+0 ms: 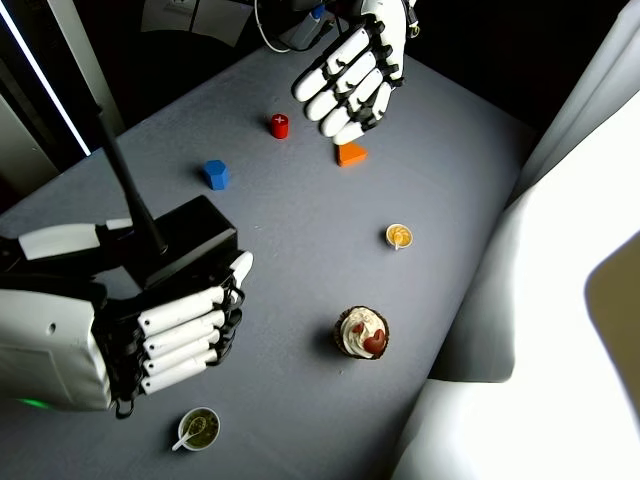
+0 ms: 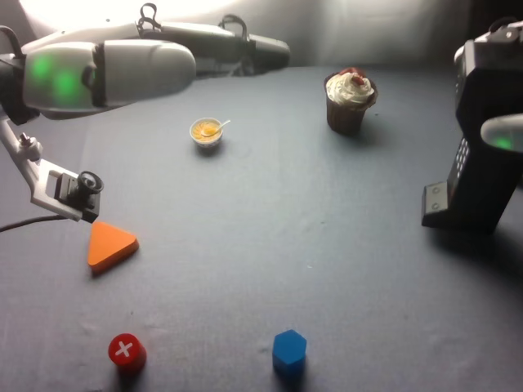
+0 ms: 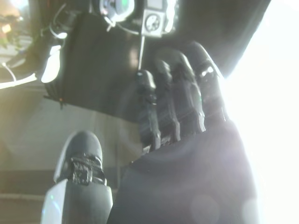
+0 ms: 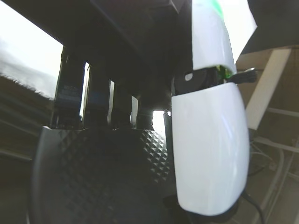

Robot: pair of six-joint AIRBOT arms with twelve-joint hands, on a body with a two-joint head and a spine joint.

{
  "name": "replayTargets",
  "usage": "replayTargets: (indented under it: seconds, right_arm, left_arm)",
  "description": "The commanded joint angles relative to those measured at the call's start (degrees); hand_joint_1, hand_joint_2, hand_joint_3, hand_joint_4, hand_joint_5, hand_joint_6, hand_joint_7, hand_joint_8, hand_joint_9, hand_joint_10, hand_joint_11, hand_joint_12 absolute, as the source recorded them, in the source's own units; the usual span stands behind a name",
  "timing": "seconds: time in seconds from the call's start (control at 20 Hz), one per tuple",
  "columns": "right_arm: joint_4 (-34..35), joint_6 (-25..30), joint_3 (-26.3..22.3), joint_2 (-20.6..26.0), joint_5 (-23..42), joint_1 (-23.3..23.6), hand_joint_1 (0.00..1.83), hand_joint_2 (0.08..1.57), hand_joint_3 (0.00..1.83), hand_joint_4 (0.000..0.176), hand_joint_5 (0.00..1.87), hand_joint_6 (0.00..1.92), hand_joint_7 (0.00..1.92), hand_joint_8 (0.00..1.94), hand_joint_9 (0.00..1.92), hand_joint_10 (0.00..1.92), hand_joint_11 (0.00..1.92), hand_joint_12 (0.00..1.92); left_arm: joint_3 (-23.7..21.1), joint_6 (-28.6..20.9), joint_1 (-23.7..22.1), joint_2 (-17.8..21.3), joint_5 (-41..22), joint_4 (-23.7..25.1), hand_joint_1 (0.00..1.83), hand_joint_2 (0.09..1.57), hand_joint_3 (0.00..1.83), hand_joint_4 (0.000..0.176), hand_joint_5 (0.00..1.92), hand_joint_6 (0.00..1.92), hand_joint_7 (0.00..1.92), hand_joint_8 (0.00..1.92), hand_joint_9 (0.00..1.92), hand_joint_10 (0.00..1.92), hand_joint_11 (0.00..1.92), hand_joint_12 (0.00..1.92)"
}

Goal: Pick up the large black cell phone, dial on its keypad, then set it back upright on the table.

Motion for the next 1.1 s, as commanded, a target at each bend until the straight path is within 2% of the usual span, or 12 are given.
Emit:
replayTargets:
  seconds: [0.0, 0.2, 0.3, 0.4, 0.45, 0.5, 0.55, 0.6, 0.75, 0.9, 0.95, 1.05]
  right_arm:
    - [1.57, 1.09, 0.36, 0.51, 9.06, 0.23, 1.36, 1.16, 0.0, 0.0, 0.98, 0.82, 0.78, 1.28, 0.83, 1.44, 0.84, 1.35]
    - [1.86, 1.09, 0.38, 0.01, 9.66, -0.3, 1.36, 1.16, 0.0, 0.0, 0.97, 0.83, 0.81, 1.24, 0.84, 1.42, 0.83, 1.33]
    - [1.95, 1.09, 0.24, -0.17, 9.79, -0.42, 1.36, 1.16, 0.0, 0.0, 0.99, 0.81, 0.79, 1.25, 0.83, 1.43, 0.83, 1.31]
    - [1.99, 1.09, -0.03, -0.21, 10.19, -0.83, 1.36, 1.16, 0.0, 0.0, 0.98, 0.82, 0.78, 1.28, 0.81, 1.44, 0.82, 1.31]
    - [2.03, 1.09, -0.07, -0.27, 10.63, -1.29, 1.36, 1.16, 0.0, 0.0, 0.97, 0.83, 0.78, 1.28, 0.81, 1.44, 0.83, 1.29]
    - [2.11, 1.09, -0.07, -0.35, 10.9, -1.72, 1.46, 1.15, 0.0, 0.0, 0.98, 0.77, 0.77, 1.25, 0.78, 1.37, 0.78, 1.58]
    - [2.22, 1.09, -0.07, -0.42, 11.08, -2.09, 1.38, 1.17, 0.0, 0.0, 0.98, 0.83, 0.75, 1.3, 0.79, 1.44, 0.79, 1.41]
    - [2.49, 1.09, -0.06, -0.5, 11.25, -2.46, 1.36, 1.17, 0.0, 0.0, 0.97, 0.85, 0.74, 1.32, 0.79, 1.46, 0.81, 1.33]
    - [3.17, 1.09, 0.14, -0.88, 11.79, -3.51, 1.36, 1.17, 0.0, 0.0, 0.95, 0.87, 0.77, 1.3, 0.8, 1.44, 0.84, 1.27]
    - [3.96, 1.09, 0.21, -1.1, 12.15, -4.21, 1.36, 1.17, 0.0, 0.0, 0.95, 0.88, 0.77, 1.29, 0.82, 1.45, 0.85, 1.3]
    - [4.06, 1.09, 0.25, -1.19, 12.45, -4.65, 1.46, 1.15, 0.0, 0.0, 0.95, 0.81, 0.76, 1.25, 0.81, 1.35, 0.83, 1.56]
    - [4.25, 1.09, 0.32, -1.28, 13.08, -5.22, 1.48, 1.14, 0.0, 0.0, 0.97, 0.79, 0.78, 1.19, 0.84, 1.27, 0.86, 1.56]
  left_arm:
    - [-0.3, -0.93, -1.01, 0.54, -5.05, -5.14, 0.0, 1.19, 0.0, 0.0, 0.29, 0.0, 0.26, 0.0, 0.2, 0.0, 0.0, 0.49]
    - [-0.36, -2.98, 0.34, 0.7, 0.27, -6.27, 0.0, 1.2, 0.0, 0.0, 0.28, 0.01, 0.27, 0.01, 0.2, 0.01, 0.0, 0.49]
    - [-0.44, -5.62, 1.03, 0.75, 3.87, -8.93, 0.0, 1.21, 0.0, 0.0, 0.27, 0.01, 0.26, 0.01, 0.19, 0.0, 0.0, 0.46]
    - [-0.1, -10.62, 0.88, 0.8, 7.78, -6.11, 0.0, 1.21, 0.0, 0.0, 0.29, 0.01, 0.28, 0.01, 0.21, 0.0, 0.0, 0.5]
    - [-0.11, -10.93, 0.6, 0.9, 7.99, -5.16, 0.0, 1.22, 0.0, 0.0, 0.3, 0.01, 0.28, 0.0, 0.21, 0.0, 0.0, 0.5]
    - [-0.1, -11.09, 0.54, 1.01, 8.06, -5.16, 0.0, 1.22, 0.0, 0.0, 0.31, 0.01, 0.29, 0.01, 0.22, 0.01, 0.0, 0.54]
    - [-0.21, -11.17, 0.54, 1.2, 8.11, -5.42, 0.0, 1.21, 0.0, 0.0, 0.31, 0.0, 0.3, 0.01, 0.23, 0.01, 0.0, 0.57]
    - [-0.31, -11.2, 0.45, 1.41, 8.11, -5.79, 0.0, 1.21, 0.0, 0.0, 0.31, 0.0, 0.3, 0.01, 0.23, 0.01, 0.0, 0.57]
    - [-0.43, -11.16, 0.71, 1.82, 8.06, -6.37, 0.0, 1.22, 0.0, 0.0, 0.3, 0.0, 0.29, 0.0, 0.22, 0.0, 0.0, 0.54]
    - [-1.28, -10.72, 1.1, 1.87, 7.87, -7.0, 0.02, 1.22, 0.0, 0.0, 0.3, 0.0, 0.28, 0.0, 0.21, 0.0, 0.0, 0.48]
    - [-1.9, -10.7, 1.06, 1.87, 7.87, -7.0, 0.02, 1.22, 0.0, 0.0, 0.29, 0.0, 0.27, 0.0, 0.21, 0.0, 0.0, 0.49]
    - [-2.25, -10.66, 0.46, 1.84, 7.89, -6.96, 0.03, 1.21, 0.0, 0.0, 0.29, 0.0, 0.27, 0.0, 0.22, 0.0, 0.0, 0.54]
